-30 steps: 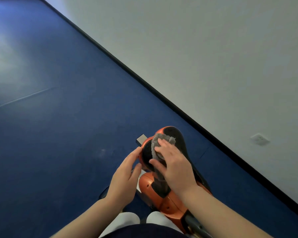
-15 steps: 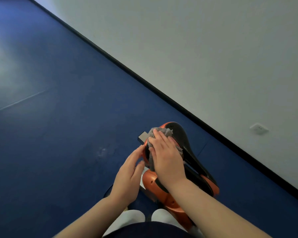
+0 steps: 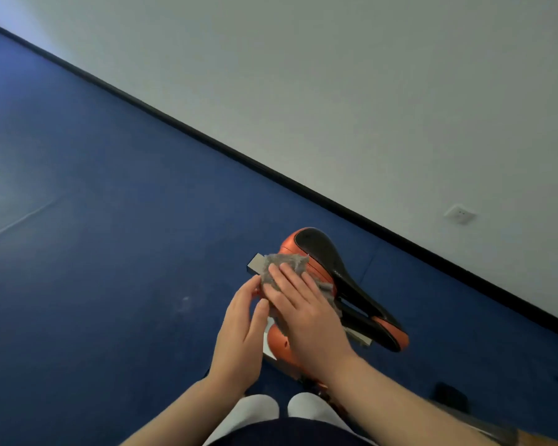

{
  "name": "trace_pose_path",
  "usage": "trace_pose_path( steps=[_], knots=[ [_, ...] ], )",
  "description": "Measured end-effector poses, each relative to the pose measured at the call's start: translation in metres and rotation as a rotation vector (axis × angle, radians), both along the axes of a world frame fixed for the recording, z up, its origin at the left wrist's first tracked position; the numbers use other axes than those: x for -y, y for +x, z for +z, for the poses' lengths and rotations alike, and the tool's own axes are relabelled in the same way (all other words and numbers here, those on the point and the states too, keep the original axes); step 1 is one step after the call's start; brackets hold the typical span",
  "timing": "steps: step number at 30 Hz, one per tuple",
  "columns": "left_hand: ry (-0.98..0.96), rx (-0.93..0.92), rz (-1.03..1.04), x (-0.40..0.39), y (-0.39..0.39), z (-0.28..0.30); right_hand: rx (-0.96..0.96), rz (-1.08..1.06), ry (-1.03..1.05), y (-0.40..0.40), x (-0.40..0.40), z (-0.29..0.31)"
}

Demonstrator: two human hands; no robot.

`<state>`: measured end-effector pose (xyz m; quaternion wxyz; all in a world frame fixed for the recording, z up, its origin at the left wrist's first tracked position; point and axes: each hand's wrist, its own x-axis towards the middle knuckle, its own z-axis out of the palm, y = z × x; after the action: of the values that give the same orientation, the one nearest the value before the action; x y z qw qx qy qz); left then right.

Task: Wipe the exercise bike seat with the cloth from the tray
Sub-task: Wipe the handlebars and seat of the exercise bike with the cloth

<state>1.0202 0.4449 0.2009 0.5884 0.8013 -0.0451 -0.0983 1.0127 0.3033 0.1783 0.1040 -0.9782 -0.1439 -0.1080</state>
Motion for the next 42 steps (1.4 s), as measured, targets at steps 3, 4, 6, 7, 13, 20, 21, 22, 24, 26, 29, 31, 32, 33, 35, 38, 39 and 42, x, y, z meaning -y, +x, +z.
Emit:
trace_pose_path(
  steps=[3, 4, 6, 7, 13, 20, 21, 22, 24, 26, 29, 31, 32, 33, 35, 38, 39, 42],
  knots=[
    [0.070, 0.041, -0.044, 0.000, 0.006, 0.000, -0.008, -0.074, -0.002, -0.020, 0.026, -0.002],
    [0.099, 0.075, -0.061, 0.001, 0.008, 0.000, -0.014, -0.153, 0.042, -0.024, 0.026, 0.000],
    [0.168, 0.166, -0.095, 0.004, 0.011, -0.002, -0.013, -0.267, 0.084, -0.024, 0.016, 0.000],
    [0.206, 0.207, -0.114, 0.006, 0.013, -0.003, -0.014, -0.288, 0.083, -0.022, 0.011, -0.001],
    [0.346, 0.392, -0.322, 0.027, 0.027, 0.010, -0.036, -0.400, 0.089, -0.045, 0.039, -0.004],
    [0.504, 0.506, -0.360, 0.048, 0.050, 0.005, 0.015, -0.825, 0.210, -0.052, 0.036, -0.002],
    [0.516, 0.500, -0.333, 0.051, 0.051, 0.004, 0.008, -0.867, 0.236, -0.045, 0.030, 0.000],
    [0.530, 0.489, -0.308, 0.054, 0.051, 0.003, -0.011, -0.883, 0.242, -0.040, 0.025, 0.002],
    [0.570, 0.485, -0.270, 0.057, 0.049, 0.001, -0.059, -0.846, 0.206, -0.038, 0.025, 0.006],
    [0.609, 0.486, -0.253, 0.059, 0.047, 0.001, -0.106, -0.794, 0.174, -0.045, 0.035, 0.009],
    [0.692, 0.497, -0.245, 0.061, 0.048, -0.001, -0.126, -0.825, 0.199, -0.058, 0.046, 0.010],
    [0.766, 0.510, -0.249, 0.063, 0.047, -0.002, -0.119, -0.864, 0.217, -0.055, 0.047, 0.012],
    [0.796, 0.513, -0.249, 0.065, 0.047, -0.002, -0.121, -0.876, 0.214, -0.048, 0.046, 0.013],
    [0.816, 0.511, -0.243, 0.066, 0.046, -0.001, -0.131, -0.875, 0.206, -0.039, 0.046, 0.015],
    [0.842, 0.504, -0.220, 0.069, 0.046, 0.000, -0.156, -0.816, 0.190, -0.023, 0.049, 0.020],
    [0.863, 0.499, -0.190, 0.072, 0.044, 0.001, -0.194, -0.648, 0.191, -0.023, 0.059, 0.022],
    [0.861, 0.497, -0.173, 0.073, 0.044, 0.002, -0.207, -0.585, 0.198, -0.028, 0.064, 0.023],
    [0.849, 0.503, -0.127, 0.076, 0.043, 0.002, -0.237, -0.491, 0.221, -0.035, 0.075, 0.025]
  ],
)
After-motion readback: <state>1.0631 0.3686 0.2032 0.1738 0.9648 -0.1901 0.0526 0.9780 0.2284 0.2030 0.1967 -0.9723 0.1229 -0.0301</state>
